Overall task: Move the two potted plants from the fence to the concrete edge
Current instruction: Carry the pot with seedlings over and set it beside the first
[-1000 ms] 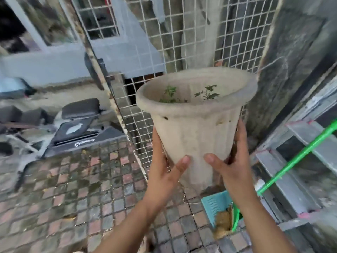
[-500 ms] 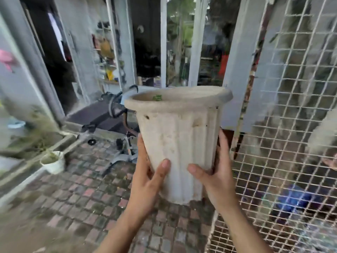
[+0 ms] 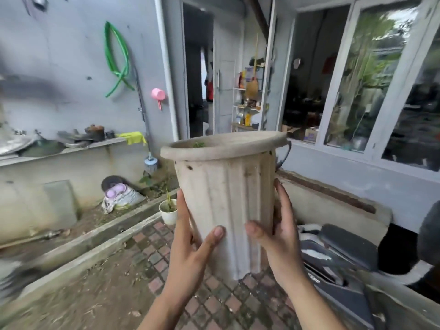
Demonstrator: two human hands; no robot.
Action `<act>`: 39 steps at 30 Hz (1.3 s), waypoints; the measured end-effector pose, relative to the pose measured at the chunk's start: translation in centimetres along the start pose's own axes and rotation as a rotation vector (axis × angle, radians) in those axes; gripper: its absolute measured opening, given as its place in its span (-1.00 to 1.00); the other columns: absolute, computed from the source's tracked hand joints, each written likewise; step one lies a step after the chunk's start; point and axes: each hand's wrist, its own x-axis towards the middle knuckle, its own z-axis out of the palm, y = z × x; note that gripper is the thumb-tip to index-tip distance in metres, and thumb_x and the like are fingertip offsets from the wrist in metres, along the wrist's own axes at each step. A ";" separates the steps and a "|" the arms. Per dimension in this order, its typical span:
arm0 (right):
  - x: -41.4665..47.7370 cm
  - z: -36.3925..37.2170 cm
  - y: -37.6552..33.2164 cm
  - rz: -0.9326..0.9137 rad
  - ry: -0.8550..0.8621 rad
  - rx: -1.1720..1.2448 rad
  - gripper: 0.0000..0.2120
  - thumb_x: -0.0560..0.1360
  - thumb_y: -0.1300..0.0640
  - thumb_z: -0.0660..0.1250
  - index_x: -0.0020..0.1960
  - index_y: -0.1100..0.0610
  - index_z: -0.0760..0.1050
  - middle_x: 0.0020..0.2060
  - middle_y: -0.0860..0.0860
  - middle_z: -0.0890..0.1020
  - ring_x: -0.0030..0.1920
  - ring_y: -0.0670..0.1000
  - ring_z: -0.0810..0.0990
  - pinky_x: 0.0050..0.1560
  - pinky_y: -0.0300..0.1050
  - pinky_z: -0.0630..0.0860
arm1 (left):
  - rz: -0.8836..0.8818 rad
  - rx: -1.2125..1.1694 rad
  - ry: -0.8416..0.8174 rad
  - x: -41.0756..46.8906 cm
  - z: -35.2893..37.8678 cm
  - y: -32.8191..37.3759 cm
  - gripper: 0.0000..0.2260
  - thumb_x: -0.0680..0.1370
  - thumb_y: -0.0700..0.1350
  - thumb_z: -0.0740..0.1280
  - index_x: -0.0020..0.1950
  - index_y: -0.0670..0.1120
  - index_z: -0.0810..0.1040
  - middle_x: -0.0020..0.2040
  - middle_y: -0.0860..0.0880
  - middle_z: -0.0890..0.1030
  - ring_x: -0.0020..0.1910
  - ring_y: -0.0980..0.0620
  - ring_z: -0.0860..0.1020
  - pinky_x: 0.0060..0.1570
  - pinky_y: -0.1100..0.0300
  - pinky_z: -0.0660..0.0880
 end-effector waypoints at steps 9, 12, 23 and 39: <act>16.3 0.2 11.8 0.070 -0.225 0.054 -0.15 0.35 -0.28 0.61 0.54 -0.42 0.27 0.42 -0.35 0.54 0.41 -0.22 0.56 0.26 -0.32 0.56 | 0.029 0.131 0.199 13.8 0.8 -6.8 -0.11 0.43 0.21 0.48 0.59 0.53 0.00 0.70 0.34 0.21 0.64 0.04 0.40 0.60 -0.17 0.39; 21.6 0.4 14.6 0.092 -0.316 0.087 -0.16 0.33 -0.31 0.61 0.51 -0.46 0.28 0.43 -0.31 0.55 0.42 -0.18 0.57 0.30 -0.29 0.56 | 0.022 0.153 0.272 18.0 1.8 -8.5 -0.15 0.55 0.12 0.54 0.52 0.57 -0.01 0.66 0.39 0.25 0.53 0.10 0.53 0.48 0.05 0.53; 34.3 3.5 28.1 0.163 -0.461 0.056 -0.10 0.34 -0.40 0.55 0.57 -0.44 0.20 0.53 -0.39 0.40 0.51 -0.22 0.45 0.49 0.04 0.44 | -0.069 0.292 0.387 31.0 -1.0 -18.2 -0.16 0.48 0.22 0.45 0.51 0.66 -0.06 0.71 0.39 0.08 0.52 -0.01 0.55 0.45 -0.14 0.56; 52.7 19.1 49.4 0.284 -0.435 0.140 -0.17 0.33 -0.33 0.61 0.50 -0.46 0.31 0.54 -0.36 0.41 0.53 -0.23 0.42 0.43 -0.28 0.47 | -0.139 0.323 0.397 54.2 -16.4 -33.6 -0.17 0.40 0.35 0.49 0.40 0.78 -0.02 0.70 0.36 0.15 0.50 0.06 0.56 0.48 -0.15 0.53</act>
